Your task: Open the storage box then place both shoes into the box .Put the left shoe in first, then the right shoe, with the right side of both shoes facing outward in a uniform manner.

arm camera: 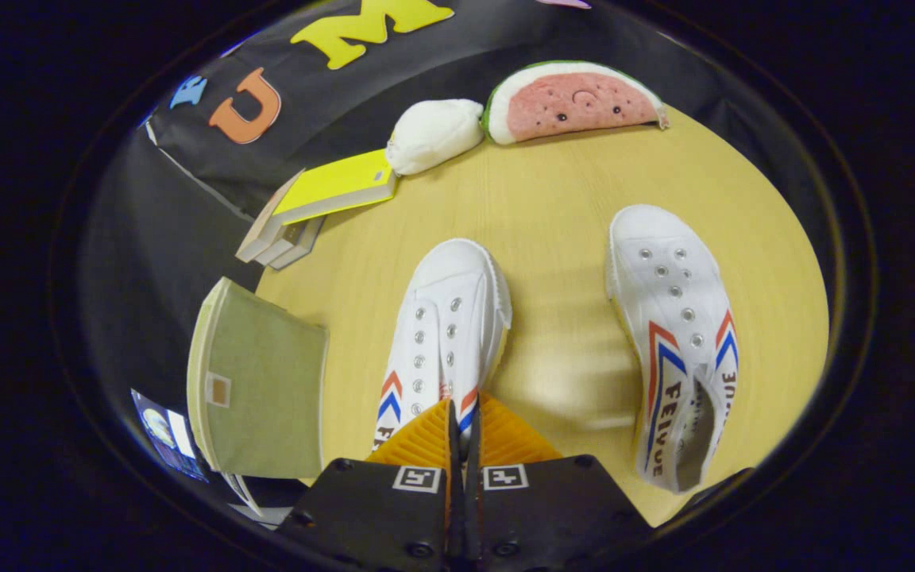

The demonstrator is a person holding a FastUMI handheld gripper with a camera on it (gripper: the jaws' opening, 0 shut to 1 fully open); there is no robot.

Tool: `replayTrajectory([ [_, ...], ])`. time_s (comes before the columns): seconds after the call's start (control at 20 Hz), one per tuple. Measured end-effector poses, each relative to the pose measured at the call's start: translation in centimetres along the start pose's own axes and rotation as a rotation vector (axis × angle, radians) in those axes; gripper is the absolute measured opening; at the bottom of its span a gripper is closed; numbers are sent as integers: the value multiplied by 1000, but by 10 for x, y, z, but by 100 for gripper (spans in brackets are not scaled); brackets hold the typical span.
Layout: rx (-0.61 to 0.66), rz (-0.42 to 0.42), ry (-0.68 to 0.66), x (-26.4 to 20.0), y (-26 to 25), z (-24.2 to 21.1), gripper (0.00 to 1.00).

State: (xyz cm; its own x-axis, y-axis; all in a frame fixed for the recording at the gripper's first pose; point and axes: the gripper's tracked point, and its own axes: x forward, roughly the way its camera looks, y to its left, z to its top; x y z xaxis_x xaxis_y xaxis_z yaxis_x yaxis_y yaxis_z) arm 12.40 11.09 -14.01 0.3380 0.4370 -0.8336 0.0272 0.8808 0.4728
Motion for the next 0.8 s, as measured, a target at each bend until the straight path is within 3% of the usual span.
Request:
replayTrajectory([
  [0.25, -29, 6, -62, -41, 62, 0, 6],
  [0.55, -48, 127, -116, -77, 163, 2, 5],
  [0.8, -85, 171, -146, -92, 242, 2, 5],
])
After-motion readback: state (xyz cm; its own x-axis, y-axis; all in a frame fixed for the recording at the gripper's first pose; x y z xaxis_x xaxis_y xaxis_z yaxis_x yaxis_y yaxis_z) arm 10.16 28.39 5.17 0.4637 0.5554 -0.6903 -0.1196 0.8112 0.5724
